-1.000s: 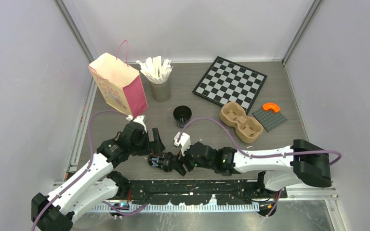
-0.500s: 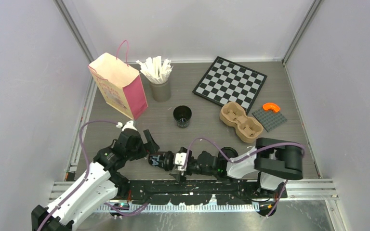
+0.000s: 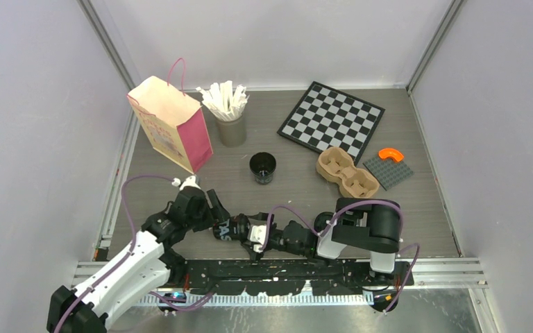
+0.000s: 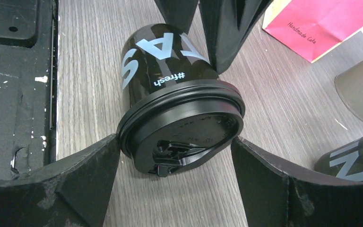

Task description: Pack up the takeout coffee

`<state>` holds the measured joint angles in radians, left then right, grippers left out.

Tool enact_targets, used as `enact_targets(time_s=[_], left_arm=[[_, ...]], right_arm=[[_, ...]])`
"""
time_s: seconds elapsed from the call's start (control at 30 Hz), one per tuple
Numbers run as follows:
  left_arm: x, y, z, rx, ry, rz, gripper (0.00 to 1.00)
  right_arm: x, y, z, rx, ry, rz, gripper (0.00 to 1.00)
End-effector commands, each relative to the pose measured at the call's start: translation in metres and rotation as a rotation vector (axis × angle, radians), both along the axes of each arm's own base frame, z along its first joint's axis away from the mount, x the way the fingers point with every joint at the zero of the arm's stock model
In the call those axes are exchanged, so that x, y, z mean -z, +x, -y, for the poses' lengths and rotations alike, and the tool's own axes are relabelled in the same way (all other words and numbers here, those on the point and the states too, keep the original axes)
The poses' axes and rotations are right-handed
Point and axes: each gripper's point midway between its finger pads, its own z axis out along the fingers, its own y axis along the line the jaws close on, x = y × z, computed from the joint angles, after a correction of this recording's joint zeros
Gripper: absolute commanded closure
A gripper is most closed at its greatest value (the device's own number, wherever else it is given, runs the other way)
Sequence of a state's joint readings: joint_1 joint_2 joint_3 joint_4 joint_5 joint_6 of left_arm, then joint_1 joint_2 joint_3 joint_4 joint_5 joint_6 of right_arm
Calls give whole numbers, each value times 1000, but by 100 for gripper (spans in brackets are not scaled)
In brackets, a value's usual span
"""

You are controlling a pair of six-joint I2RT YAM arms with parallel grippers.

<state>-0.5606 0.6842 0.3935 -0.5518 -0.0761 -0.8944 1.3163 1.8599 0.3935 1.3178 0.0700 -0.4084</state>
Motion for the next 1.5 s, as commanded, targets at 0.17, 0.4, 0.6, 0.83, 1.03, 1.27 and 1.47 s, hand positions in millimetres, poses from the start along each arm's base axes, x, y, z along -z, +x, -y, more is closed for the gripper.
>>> enact_targets(time_s=[0.17, 0.4, 0.6, 0.83, 1.03, 1.27, 1.47], left_arm=[[-9, 15, 19, 83, -59, 96, 35], [-14, 11, 42, 263, -108, 145, 35], [-16, 9, 54, 359, -130, 160, 37], [-17, 9, 65, 409, -164, 164, 42], [-17, 11, 61, 382, -144, 146, 44], [-22, 13, 47, 289, -115, 139, 43], [-28, 8, 58, 288, -207, 135, 43]], right_arm=[[-36, 2, -9, -23, 130, 33, 8], [-31, -2, -10, -75, 110, -6, 7], [-20, -12, -9, -133, 49, -41, 7], [-34, 4, 0, -28, 108, -17, 7], [-42, 0, 9, -18, 151, -65, 26], [-42, 6, 35, 92, 184, -161, 48], [-39, -1, 31, 82, 188, -252, 61]])
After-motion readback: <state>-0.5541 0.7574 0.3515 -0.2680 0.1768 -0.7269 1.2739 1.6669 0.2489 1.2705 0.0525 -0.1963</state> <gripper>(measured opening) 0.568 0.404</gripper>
